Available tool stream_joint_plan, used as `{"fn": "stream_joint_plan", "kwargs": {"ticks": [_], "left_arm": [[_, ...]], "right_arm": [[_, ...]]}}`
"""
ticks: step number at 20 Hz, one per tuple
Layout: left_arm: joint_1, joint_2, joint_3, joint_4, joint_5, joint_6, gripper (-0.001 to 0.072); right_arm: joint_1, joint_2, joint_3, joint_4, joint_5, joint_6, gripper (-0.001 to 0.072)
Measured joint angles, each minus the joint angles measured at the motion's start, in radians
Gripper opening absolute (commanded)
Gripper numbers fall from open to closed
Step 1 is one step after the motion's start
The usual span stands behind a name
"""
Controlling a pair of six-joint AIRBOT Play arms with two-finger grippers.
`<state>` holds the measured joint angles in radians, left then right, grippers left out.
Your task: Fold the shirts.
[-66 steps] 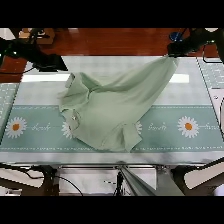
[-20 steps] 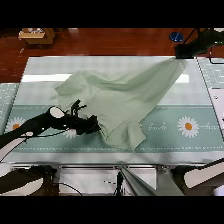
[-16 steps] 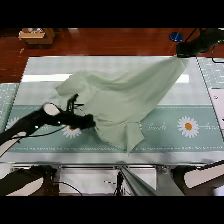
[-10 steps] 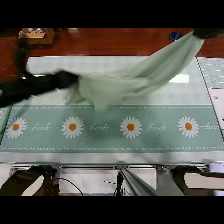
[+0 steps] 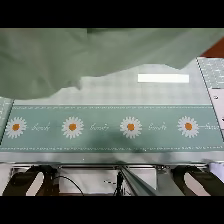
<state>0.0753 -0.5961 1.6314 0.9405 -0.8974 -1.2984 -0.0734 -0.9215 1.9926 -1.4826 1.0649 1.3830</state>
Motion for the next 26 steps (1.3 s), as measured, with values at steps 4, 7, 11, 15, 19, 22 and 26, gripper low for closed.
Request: {"fn": "stream_joint_plan", "kwargs": {"ticks": [4,7,11,15,19,22,26], "left_arm": [[0.013,0.008,0.161,0.025,-0.192,-0.105,0.0018],[0.017,0.009,0.243,0.062,-0.362,-0.231,0.0018],[0.018,-0.024,0.262,0.104,-0.603,-0.33,0.0019],[0.018,-0.095,0.1,0.147,-0.8,-0.313,0.0019],[0.018,-0.186,-0.184,0.209,-0.706,-0.259,0.002],[0.018,-0.316,-0.329,0.216,-0.548,-0.221,0.0021],[0.018,-0.552,-0.406,0.14,-0.317,-0.106,0.0021]], "right_arm": [[0.0,0.147,0.001,-0.071,0.079,0.05,0.0028],[0.0,0.2,0.001,-0.14,0.227,0.067,0.0028],[0.0,0.144,-0.012,-0.152,0.541,0.085,0.0028],[0.0,-0.014,-0.092,-0.115,0.665,0.08,0.0028],[0.0,-0.244,-0.152,-0.116,0.631,0.057,0.0028],[0.0,-0.417,-0.167,-0.097,0.56,0.05,0.0028],[0.0,-0.587,-0.172,-0.044,0.398,0.047,0.0028]]}}
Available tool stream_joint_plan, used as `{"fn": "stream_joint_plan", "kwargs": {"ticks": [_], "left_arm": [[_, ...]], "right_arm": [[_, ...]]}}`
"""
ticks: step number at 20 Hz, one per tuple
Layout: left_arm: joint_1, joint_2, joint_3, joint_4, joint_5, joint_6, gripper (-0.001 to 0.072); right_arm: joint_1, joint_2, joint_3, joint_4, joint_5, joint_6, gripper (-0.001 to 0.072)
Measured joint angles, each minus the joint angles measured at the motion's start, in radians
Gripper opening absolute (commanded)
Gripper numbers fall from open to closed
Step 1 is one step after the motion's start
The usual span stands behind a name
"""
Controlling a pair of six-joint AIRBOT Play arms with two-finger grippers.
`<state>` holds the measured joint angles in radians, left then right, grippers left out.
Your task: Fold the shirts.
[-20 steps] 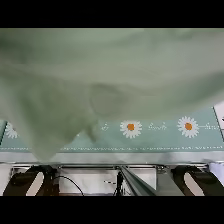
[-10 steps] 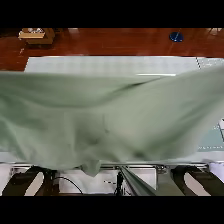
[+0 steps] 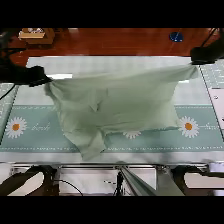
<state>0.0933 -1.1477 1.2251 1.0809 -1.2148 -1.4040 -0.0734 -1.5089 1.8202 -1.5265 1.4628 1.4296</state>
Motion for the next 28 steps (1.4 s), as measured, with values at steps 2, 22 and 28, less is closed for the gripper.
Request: {"fn": "stream_joint_plan", "kwargs": {"ticks": [2,22,28], "left_arm": [[0.0,-0.105,-0.014,-0.076,0.114,0.056,0.0021],[0.369,-0.267,-0.014,-0.154,-0.134,0.058,0.0664],[0.514,-0.095,-0.461,-0.134,-0.211,0.119,0.0693]], "right_arm": [[0.0,-0.063,-0.002,0.035,-0.094,0.0,0.0028],[-0.234,-0.128,0.064,-0.166,-0.009,-0.007,0.0397],[-0.542,-0.102,-0.016,0.082,0.201,0.0,0.0399]]}}
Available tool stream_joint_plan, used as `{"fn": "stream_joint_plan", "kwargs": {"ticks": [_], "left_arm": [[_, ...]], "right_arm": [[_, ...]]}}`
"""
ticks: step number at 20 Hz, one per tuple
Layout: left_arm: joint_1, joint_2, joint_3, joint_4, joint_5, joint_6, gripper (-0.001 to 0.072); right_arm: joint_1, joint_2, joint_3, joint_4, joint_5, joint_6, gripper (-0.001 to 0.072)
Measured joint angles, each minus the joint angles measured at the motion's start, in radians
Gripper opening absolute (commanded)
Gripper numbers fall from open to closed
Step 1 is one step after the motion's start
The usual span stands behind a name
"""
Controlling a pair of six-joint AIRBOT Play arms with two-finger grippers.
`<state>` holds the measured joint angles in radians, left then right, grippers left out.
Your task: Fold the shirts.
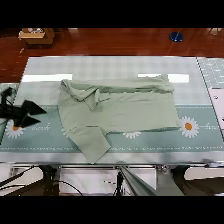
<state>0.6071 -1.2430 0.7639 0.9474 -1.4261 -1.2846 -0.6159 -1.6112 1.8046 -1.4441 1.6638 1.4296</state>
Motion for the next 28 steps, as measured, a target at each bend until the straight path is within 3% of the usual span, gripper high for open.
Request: {"fn": "stream_joint_plan", "kwargs": {"ticks": [5,10,12,14,15,16,21,22,28], "left_arm": [[-0.011,0.02,-0.243,-0.093,0.106,0.055,0.0687],[-0.148,0.008,-0.304,-0.161,0.19,0.046,0.0673],[-0.22,-0.015,-0.308,-0.193,0.227,0.038,0.0559],[-0.273,-0.031,-0.305,-0.204,0.258,0.011,0.0358],[-0.29,-0.036,-0.304,-0.204,0.278,-0.003,0.0145],[-0.303,-0.04,-0.303,-0.205,0.314,-0.015,0.0022],[-0.33,-0.047,-0.299,-0.228,0.345,-0.018,0.0022],[-0.332,-0.047,-0.299,-0.228,0.346,-0.012,0.0022],[-0.335,-0.047,-0.299,-0.233,0.351,0.021,0.0021]], "right_arm": [[-0.099,0.014,-0.07,0.148,0.023,-0.012,0.0365],[-0.119,0.018,-0.089,0.209,-0.008,-0.019,0.0361],[-0.121,0.019,-0.091,0.22,-0.013,-0.019,0.035],[-0.122,0.019,-0.093,0.228,-0.017,-0.02,0.035],[-0.123,0.019,-0.093,0.237,-0.018,-0.02,0.035],[-0.124,0.019,-0.093,0.246,-0.018,-0.021,0.0349],[-0.13,0.019,-0.11,0.224,0.013,-0.043,0.0358],[-0.135,0.022,-0.131,0.217,0.019,-0.045,0.039],[-0.157,0.064,-0.468,0.275,-0.032,-0.084,0.0414]]}}
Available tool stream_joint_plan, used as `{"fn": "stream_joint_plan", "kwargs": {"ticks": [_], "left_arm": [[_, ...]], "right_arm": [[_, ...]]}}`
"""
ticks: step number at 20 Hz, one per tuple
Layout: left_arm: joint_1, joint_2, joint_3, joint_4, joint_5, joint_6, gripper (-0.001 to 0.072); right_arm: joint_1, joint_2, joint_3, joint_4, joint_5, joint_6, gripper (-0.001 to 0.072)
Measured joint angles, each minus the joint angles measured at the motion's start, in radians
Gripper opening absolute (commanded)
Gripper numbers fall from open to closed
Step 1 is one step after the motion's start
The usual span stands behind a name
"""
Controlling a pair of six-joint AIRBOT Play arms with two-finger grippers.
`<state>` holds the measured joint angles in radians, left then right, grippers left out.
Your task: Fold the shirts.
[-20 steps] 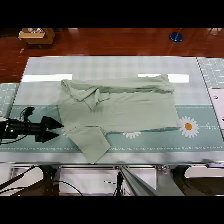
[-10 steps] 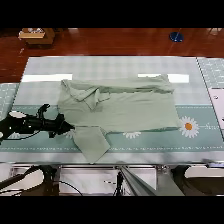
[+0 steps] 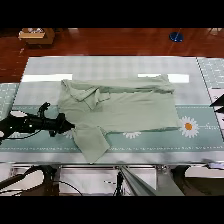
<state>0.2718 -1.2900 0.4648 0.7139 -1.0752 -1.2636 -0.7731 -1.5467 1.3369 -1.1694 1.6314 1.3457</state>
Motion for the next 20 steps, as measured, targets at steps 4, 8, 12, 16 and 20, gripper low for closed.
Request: {"fn": "stream_joint_plan", "kwargs": {"ticks": [4,8,12,16,20], "left_arm": [[0.0,0.0,0.0,-0.001,0.003,0.013,0.0022],[0.0,0.0,0.0,-0.001,0.003,0.021,0.0022],[0.0,0.0,0.0,-0.001,0.003,0.025,0.0021],[0.0,0.0,0.0,-0.001,0.004,0.026,0.0021],[0.0,0.0,0.0,-0.001,0.004,0.026,0.0021]], "right_arm": [[0.001,0.008,-0.212,0.095,-0.072,-0.083,0.0414],[0.002,0.011,-0.341,0.158,-0.146,-0.136,0.0414],[0.002,0.011,-0.425,0.198,-0.2,-0.161,0.0414],[0.006,0.012,-0.5,0.229,-0.225,-0.183,0.04],[0.074,0.013,-0.547,0.259,-0.268,-0.197,0.0198]]}}
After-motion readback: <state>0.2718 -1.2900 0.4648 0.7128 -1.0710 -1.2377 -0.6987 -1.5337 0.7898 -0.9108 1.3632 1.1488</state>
